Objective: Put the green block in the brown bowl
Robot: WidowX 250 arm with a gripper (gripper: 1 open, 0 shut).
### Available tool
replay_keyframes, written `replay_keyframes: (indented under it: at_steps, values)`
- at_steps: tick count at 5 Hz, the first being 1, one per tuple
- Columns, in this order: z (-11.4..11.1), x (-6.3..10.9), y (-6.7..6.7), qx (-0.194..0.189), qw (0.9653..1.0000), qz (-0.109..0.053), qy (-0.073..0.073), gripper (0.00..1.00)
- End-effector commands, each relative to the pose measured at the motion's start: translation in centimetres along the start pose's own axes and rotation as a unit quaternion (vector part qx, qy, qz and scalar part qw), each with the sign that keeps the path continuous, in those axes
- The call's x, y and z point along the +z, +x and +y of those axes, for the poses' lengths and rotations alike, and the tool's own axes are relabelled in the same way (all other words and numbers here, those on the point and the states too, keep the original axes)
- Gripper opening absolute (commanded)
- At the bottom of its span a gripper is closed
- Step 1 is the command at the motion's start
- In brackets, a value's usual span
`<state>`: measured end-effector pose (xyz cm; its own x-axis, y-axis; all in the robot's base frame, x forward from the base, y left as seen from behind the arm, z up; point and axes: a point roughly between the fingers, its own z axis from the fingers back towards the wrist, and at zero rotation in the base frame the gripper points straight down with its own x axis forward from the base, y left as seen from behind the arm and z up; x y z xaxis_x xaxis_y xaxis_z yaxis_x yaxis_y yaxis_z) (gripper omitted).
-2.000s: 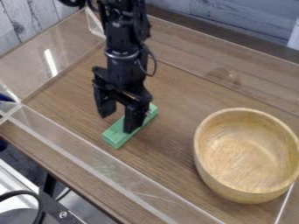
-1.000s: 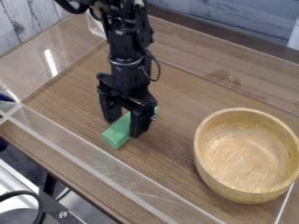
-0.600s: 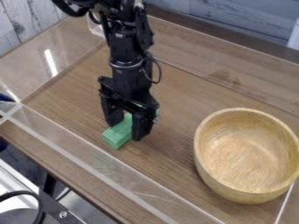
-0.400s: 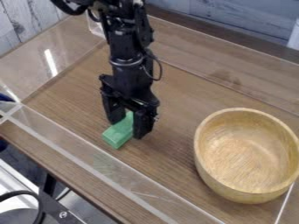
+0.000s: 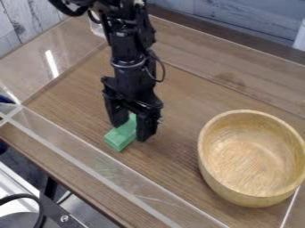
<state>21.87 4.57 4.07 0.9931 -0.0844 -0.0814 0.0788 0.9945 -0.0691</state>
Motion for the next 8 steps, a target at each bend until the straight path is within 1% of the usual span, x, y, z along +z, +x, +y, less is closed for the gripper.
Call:
replay_keyframes:
  at_steps: [1, 2, 6, 7, 8]
  values:
    - [0.3, 1.3, 0.6, 0.005, 0.9994, -0.033, 0.006, 1.00]
    - [0.3, 1.4, 0.5, 0.008, 0.9993, -0.036, 0.004, 1.00]
    - [0.8, 0.2, 0.7, 0.019, 0.9996, -0.023, 0.003, 1.00]
    - [0.9, 0.0, 0.8, 0.021, 0.9995, -0.021, 0.002, 0.00]
    - [1.1, 0.2, 0.8, 0.023, 0.9995, -0.022, -0.001, 0.00]
